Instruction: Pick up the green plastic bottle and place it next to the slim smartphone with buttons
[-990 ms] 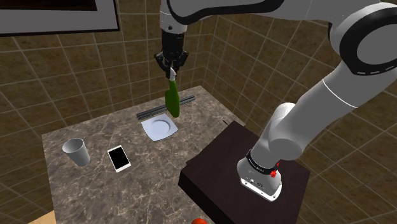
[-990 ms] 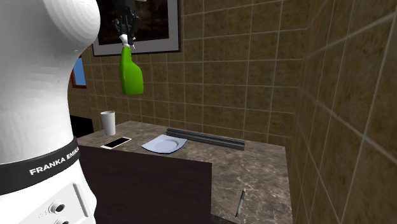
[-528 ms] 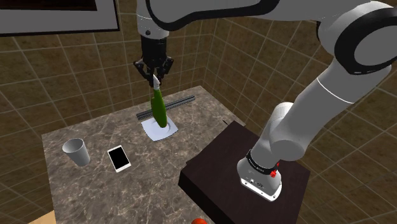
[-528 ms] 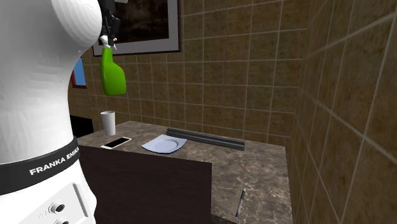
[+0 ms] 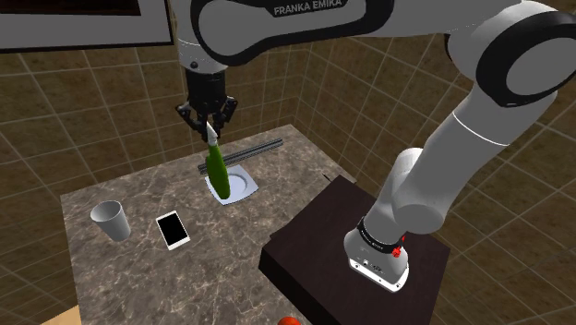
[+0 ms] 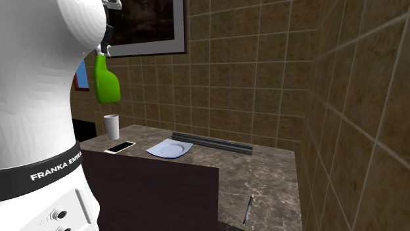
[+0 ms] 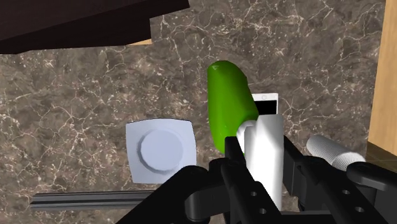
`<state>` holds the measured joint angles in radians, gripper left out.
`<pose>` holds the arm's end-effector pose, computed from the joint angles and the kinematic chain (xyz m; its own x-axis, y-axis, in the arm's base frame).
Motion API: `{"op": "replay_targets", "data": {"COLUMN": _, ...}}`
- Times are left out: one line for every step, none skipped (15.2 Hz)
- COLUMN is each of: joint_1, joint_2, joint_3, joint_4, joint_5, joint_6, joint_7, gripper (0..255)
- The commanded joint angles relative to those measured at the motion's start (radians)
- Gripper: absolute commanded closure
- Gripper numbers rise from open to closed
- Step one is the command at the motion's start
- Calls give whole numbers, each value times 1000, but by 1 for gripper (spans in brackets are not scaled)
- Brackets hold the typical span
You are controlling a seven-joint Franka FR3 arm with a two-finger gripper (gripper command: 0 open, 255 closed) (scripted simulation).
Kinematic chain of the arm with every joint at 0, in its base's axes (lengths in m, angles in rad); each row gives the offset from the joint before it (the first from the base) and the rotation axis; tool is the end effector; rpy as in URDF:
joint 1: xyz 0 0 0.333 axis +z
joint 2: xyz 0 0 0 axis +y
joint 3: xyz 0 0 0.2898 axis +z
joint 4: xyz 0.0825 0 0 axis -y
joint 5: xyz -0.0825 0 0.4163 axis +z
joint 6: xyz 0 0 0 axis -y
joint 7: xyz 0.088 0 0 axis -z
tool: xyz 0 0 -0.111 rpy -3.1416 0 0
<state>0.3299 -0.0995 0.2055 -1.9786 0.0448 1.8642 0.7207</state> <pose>0.4801 0.2915 0.4684 0.9798 -0.1983 -0.0275 -0.1985 -0.9801 -0.0056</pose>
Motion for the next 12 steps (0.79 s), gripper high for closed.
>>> {"op": "replay_targets", "data": {"joint_1": 0, "joint_2": 5, "joint_3": 0, "joint_4": -21, "joint_5": -1, "joint_6": 27, "joint_7": -1, "gripper": 255}}
{"op": "replay_targets", "data": {"joint_1": 0, "joint_2": 7, "joint_3": 0, "joint_4": -32, "joint_5": -1, "joint_6": 40, "joint_7": -1, "gripper": 255}}
{"op": "replay_targets", "data": {"joint_1": 0, "joint_2": 9, "joint_3": 1, "joint_4": -43, "joint_5": -1, "joint_6": 53, "joint_7": -1, "gripper": 255}}
{"op": "replay_targets", "data": {"joint_1": 0, "joint_2": 12, "joint_3": 1, "joint_4": -54, "joint_5": -1, "joint_6": 66, "joint_7": -1, "gripper": 255}}
{"op": "replay_targets", "data": {"joint_1": 0, "joint_2": 15, "joint_3": 1, "joint_4": -65, "joint_5": -2, "joint_6": 80, "joint_7": -1, "gripper": 255}}
{"op": "replay_targets", "data": {"joint_1": 1, "joint_2": 18, "joint_3": 1, "joint_4": -75, "joint_5": -2, "joint_6": 93, "joint_7": -1, "gripper": 255}}
{"op": "replay_targets", "data": {"joint_1": 1, "joint_2": 21, "joint_3": 2, "joint_4": -85, "joint_5": -3, "joint_6": 106, "joint_7": 0, "gripper": 255}}
{"op": "replay_targets", "data": {"joint_1": 1, "joint_2": 24, "joint_3": 2, "joint_4": -95, "joint_5": -3, "joint_6": 119, "joint_7": 0, "gripper": 255}}
{"op": "replay_targets", "data": {"joint_1": 1, "joint_2": 28, "joint_3": 2, "joint_4": -104, "joint_5": -4, "joint_6": 133, "joint_7": 0, "gripper": 255}}
{"op": "replay_targets", "data": {"joint_1": 1, "joint_2": 32, "joint_3": 3, "joint_4": -114, "joint_5": -4, "joint_6": 146, "joint_7": 0, "gripper": 255}}
{"op": "replay_targets", "data": {"joint_1": 1, "joint_2": 36, "joint_3": 3, "joint_4": -123, "joint_5": -5, "joint_6": 159, "joint_7": 1, "gripper": 255}}
{"op": "replay_targets", "data": {"joint_1": 1, "joint_2": 40, "joint_3": 3, "joint_4": -132, "joint_5": -6, "joint_6": 172, "joint_7": 1, "gripper": 255}}
